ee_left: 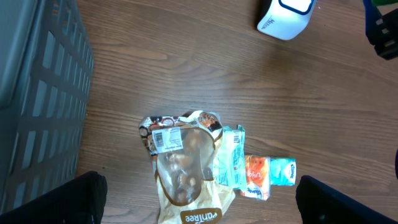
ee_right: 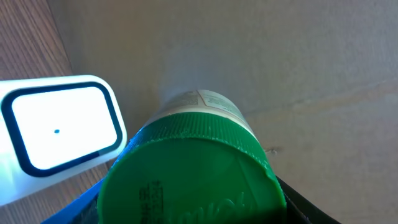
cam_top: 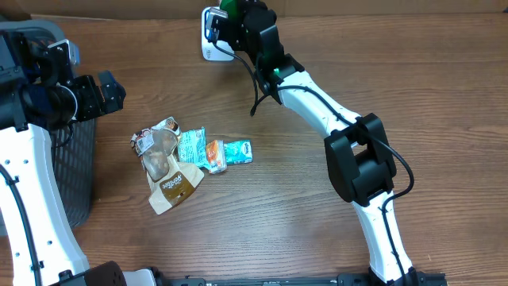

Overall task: Scan the item barcode
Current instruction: 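Carry the jar to the scanner and hold it in front, then move the jar right and set it upright on the table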

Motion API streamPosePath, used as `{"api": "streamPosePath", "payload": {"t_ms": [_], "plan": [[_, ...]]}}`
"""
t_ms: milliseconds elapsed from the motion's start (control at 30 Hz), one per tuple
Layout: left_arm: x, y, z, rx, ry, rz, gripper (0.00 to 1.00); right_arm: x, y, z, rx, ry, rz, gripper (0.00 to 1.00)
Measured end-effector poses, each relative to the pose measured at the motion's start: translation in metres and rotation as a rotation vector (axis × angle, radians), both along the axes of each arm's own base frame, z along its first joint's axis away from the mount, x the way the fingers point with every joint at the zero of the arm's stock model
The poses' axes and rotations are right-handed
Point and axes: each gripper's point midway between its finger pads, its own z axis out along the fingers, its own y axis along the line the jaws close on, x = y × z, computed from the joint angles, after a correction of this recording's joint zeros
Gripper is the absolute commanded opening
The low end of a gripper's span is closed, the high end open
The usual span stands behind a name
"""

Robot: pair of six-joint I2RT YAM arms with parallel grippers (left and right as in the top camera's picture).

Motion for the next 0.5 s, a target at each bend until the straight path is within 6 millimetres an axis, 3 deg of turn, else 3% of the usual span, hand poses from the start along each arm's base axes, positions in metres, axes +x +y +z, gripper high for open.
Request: {"api": "streamPosePath", "payload": {"t_ms": [267,400,500], "plan": [[0.000,0.000,0.000,0.000,0.000,0.000,0.99,-0.010,0.017,-0.004,0.299,0.129,-0.051,0.47],[0.000,0.000,0.000,0.000,0.000,0.000,0.99,-0.023,0.020,-0.016,0.505,0.307,-0.125,0.48],[0.000,0.000,0.000,0.000,0.000,-0.001,1.00,-0.043,0.013,-0.014,0.652,0.474,-0.218,0.48]]}}
